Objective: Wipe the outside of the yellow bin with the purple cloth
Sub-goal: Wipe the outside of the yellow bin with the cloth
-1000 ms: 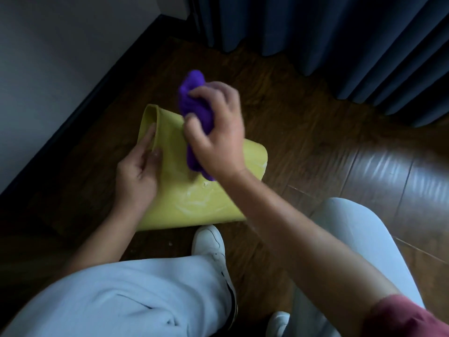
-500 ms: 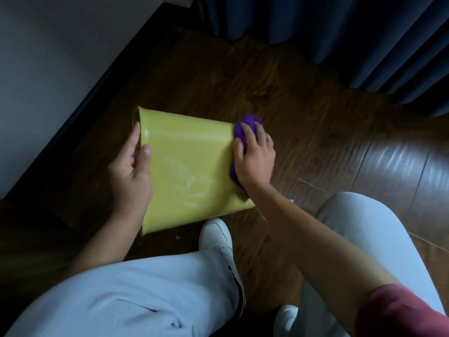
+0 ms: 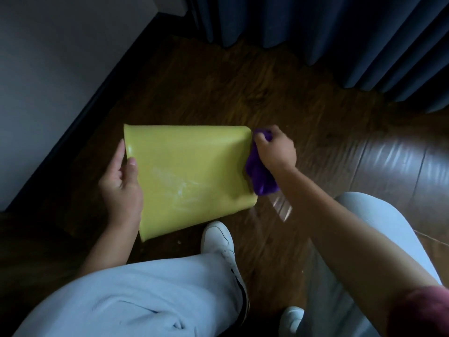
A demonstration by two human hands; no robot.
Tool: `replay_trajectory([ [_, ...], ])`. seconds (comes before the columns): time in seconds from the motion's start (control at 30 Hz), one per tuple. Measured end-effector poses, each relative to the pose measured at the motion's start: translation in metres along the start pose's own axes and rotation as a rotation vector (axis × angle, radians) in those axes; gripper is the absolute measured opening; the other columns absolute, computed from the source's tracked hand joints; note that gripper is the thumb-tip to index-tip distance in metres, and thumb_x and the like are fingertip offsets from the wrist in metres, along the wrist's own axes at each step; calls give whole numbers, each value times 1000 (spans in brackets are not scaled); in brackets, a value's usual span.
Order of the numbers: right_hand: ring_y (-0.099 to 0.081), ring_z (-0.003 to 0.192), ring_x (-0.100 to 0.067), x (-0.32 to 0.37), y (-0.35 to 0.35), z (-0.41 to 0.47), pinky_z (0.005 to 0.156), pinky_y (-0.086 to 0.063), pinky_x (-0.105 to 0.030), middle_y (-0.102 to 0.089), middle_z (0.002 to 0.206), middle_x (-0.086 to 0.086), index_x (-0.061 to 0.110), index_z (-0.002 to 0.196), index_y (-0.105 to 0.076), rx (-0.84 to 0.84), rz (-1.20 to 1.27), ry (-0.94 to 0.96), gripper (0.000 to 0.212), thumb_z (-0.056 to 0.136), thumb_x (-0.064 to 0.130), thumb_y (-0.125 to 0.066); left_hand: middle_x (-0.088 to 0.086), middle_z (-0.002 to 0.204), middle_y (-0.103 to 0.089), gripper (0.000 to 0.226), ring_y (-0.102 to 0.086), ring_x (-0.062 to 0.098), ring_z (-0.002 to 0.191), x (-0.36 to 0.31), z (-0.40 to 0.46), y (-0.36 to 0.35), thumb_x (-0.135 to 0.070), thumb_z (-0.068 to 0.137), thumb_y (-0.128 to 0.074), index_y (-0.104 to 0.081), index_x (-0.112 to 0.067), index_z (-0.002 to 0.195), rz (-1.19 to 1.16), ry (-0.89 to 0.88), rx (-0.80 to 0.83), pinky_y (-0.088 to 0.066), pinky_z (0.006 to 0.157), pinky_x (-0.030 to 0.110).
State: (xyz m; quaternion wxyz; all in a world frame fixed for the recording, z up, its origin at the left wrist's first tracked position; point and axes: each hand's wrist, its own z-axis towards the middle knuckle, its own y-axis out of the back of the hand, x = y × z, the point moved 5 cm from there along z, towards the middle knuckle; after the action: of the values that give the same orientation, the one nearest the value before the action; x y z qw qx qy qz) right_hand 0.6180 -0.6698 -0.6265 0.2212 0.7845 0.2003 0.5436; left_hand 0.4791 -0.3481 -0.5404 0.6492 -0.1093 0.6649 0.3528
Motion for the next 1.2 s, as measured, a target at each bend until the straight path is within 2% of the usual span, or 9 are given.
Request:
replay_trajectory([
  [0.1, -65, 93, -17, 30, 9, 20, 74, -57, -35, -65, 117, 2, 36, 133, -59, 43, 24, 113, 36, 99, 46, -51, -29, 122, -69, 40, -65, 2, 121, 3, 3, 0, -26, 104, -56, -57, -50, 136, 7, -16, -10, -53, 98, 20],
  [0.2, -63, 112, -27, 29, -3, 18, 93, -56, -44, -62, 133, -4, 36, 141, -58, 147, -145, 146, 41, 102, 44, -48, -25, 123, -69, 41, -65, 5, 122, 8, 4, 2, -25, 104, -57, -56, -34, 144, 9, -31, -26, -53, 103, 28],
  [0.37, -62, 116, -28, 7, -21, -20, 91, -55, -45, -53, 144, -4, 28, 149, -51, -84, -220, 173, 48, 106, 46, -42, -18, 128, -67, 41, -65, 6, 122, 3, 2, 1, -28, 105, -57, -57, -25, 146, 51, -67, -11, -53, 103, 30],
  [0.5, -62, 113, -32, -3, -32, -37, 86, -56, -46, -51, 143, -10, 26, 154, -40, -115, -267, 134, 51, 107, 45, -40, -32, 123, -67, 41, -65, 1, 121, 0, 2, -2, -29, 105, -56, -57, -29, 146, 58, -44, 7, -53, 99, 21],
  [0.63, -63, 111, -35, -23, -42, -59, 84, -54, -44, -55, 137, -11, 24, 154, -38, -23, -307, 75, 50, 107, 43, -38, -34, 119, -68, 41, -65, 0, 120, 2, 4, -1, -26, 105, -56, -58, -30, 145, 46, -13, -33, -53, 95, 15],
  [0.87, -66, 101, -33, -42, -46, -84, 70, -51, -38, -60, 127, -10, 20, 145, -47, 91, -527, 81, 45, 107, 43, -36, -39, 110, -67, 42, -64, -13, 111, 6, 12, 2, -25, 104, -56, -61, -65, 118, 38, 121, -92, -49, 82, 2],
  [0.97, -66, 92, -31, -50, -41, -82, 65, -44, -36, -64, 117, -9, 19, 125, -59, 200, -662, 48, 39, 107, 41, -33, -40, 107, -67, 42, -64, -15, 108, 3, 20, -3, -23, 104, -57, -63, -61, 119, 40, 144, -100, -49, 79, 1],
  [1.07, -67, 86, -28, -52, -23, -72, 73, -58, -40, -70, 103, -4, 24, 108, -66, 225, -659, 12, 34, 103, 38, -36, -38, 108, -67, 39, -64, -15, 106, -2, 27, -10, -24, 105, -57, -64, -54, 128, 42, 136, -53, -50, 76, 2],
  [1.2, -67, 89, -29, -32, 7, -59, 79, -61, -47, -67, 112, -7, 30, 124, -62, -2, -378, 36, 35, 103, 46, -40, -34, 113, -66, 38, -64, -13, 109, -12, 26, -18, -27, 106, -56, -60, -43, 140, 95, 84, 17, -52, 80, 4],
])
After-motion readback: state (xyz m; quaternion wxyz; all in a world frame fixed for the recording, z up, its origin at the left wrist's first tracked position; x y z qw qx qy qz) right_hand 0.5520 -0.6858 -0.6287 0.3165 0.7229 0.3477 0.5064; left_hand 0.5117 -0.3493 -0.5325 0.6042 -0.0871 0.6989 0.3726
